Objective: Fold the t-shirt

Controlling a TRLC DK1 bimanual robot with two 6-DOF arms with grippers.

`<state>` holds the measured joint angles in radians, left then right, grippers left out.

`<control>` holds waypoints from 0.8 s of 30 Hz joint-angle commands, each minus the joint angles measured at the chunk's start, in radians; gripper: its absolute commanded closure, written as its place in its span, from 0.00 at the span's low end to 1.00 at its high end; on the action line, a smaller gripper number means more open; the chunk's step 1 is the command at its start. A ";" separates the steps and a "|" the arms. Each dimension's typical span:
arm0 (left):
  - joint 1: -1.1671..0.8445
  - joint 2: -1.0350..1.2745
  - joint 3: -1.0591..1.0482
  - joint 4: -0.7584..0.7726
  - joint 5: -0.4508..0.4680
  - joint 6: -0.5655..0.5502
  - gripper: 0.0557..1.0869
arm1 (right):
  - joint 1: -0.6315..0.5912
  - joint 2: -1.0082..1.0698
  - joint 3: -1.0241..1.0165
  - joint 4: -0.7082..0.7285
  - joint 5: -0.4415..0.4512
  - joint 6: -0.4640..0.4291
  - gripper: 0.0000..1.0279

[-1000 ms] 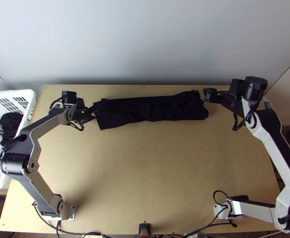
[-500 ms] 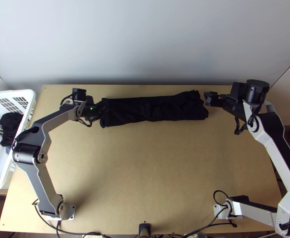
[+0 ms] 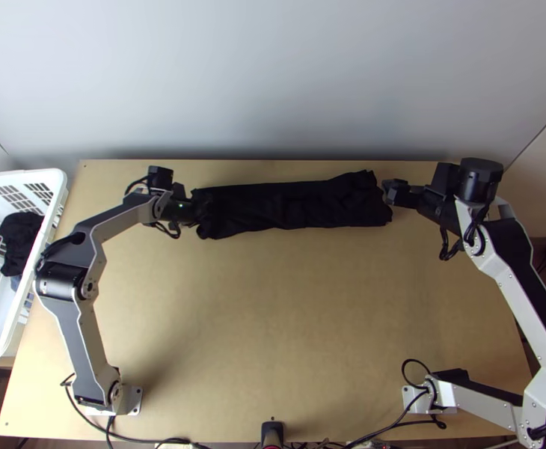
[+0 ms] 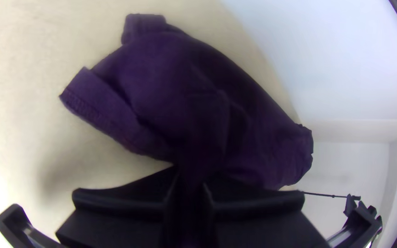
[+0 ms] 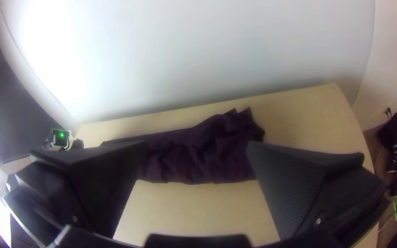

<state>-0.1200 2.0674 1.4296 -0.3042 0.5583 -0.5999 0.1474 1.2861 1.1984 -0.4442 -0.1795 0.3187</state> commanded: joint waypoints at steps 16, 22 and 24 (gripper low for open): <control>0.299 -0.309 -0.207 -0.277 -0.028 0.350 0.97 | 0.035 -0.011 -0.082 0.064 0.003 0.023 0.03; 0.258 -0.328 -0.141 -0.339 -0.067 0.365 0.97 | 0.060 -0.011 -0.122 0.067 0.003 0.023 0.03; 0.224 -0.331 -0.121 -0.340 -0.070 0.350 0.97 | 0.069 -0.013 -0.132 0.070 0.002 0.023 0.03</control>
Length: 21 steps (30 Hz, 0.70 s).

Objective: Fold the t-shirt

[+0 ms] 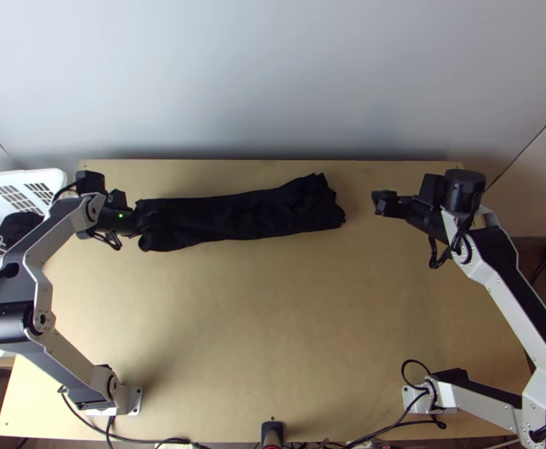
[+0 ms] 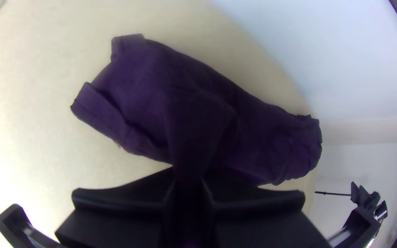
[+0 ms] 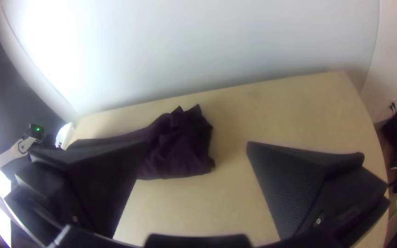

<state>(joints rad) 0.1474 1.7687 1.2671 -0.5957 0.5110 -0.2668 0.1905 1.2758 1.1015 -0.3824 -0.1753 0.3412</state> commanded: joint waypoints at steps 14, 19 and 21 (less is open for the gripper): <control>-0.226 -0.015 0.135 -0.047 -0.086 -0.054 0.97 | 0.030 -0.016 -0.075 0.016 -0.001 -0.005 0.03; -0.319 0.012 0.179 -0.047 -0.121 -0.077 0.97 | 0.030 -0.027 -0.109 0.034 -0.001 -0.005 0.03; -0.353 0.032 0.210 -0.049 -0.129 -0.091 0.97 | 0.032 -0.032 -0.117 0.034 -0.001 -0.004 0.03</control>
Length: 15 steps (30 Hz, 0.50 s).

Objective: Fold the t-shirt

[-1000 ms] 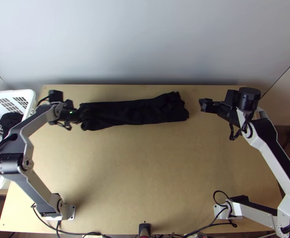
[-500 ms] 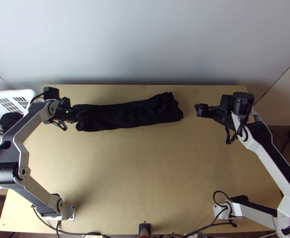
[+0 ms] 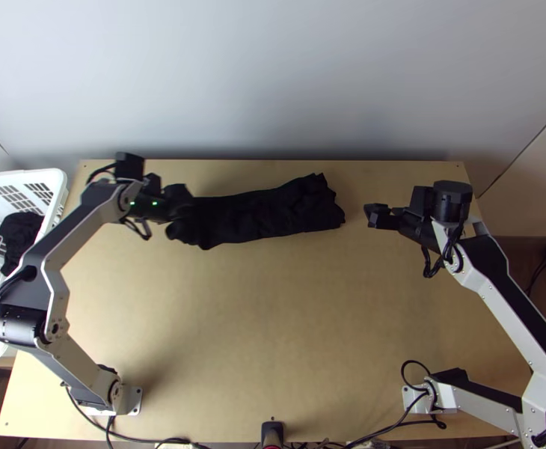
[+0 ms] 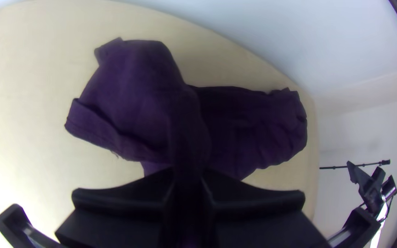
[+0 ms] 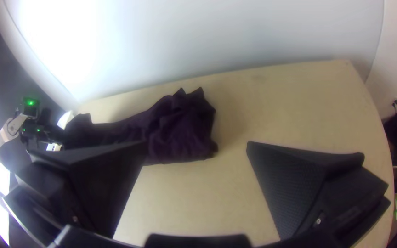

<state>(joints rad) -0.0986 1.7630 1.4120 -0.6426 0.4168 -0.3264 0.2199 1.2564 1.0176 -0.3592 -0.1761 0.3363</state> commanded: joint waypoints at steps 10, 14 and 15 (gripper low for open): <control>-0.243 0.167 0.257 -0.029 -0.078 -0.083 0.97 | 0.001 -0.071 -0.093 0.012 0.001 0.000 0.03; -0.270 0.217 0.323 -0.043 -0.085 -0.092 0.97 | -0.010 -0.104 -0.128 0.012 0.001 0.000 0.03; -0.276 0.230 0.337 -0.045 -0.087 -0.099 0.97 | -0.011 -0.111 -0.137 0.012 0.001 0.000 0.03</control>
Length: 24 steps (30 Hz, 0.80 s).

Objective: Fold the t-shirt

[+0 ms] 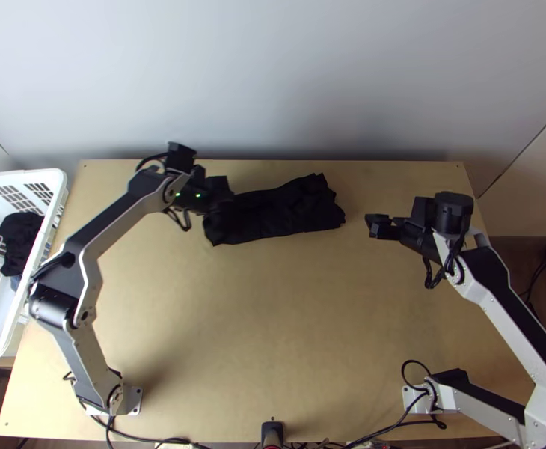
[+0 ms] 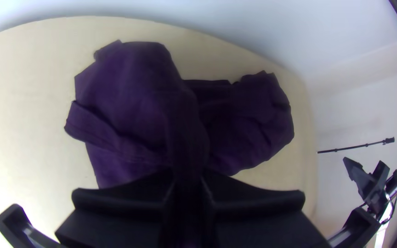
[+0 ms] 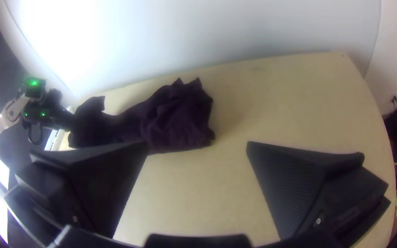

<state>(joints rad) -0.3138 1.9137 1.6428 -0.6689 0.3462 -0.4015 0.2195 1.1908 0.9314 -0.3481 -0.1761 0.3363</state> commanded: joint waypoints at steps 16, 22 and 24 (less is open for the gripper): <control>-0.191 0.242 0.377 -0.028 -0.032 -0.092 0.97 | -0.025 -0.129 -0.161 0.024 0.001 0.003 0.03; -0.232 0.326 0.511 -0.052 -0.033 -0.099 0.97 | -0.040 -0.151 -0.177 0.024 0.001 0.003 0.04; -0.242 0.352 0.549 -0.058 -0.033 -0.099 0.97 | -0.046 -0.154 -0.180 0.024 0.001 0.003 0.04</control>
<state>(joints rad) -0.5137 2.1803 2.0586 -0.7113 0.3134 -0.4911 0.1890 1.0573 0.7715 -0.3256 -0.1757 0.3382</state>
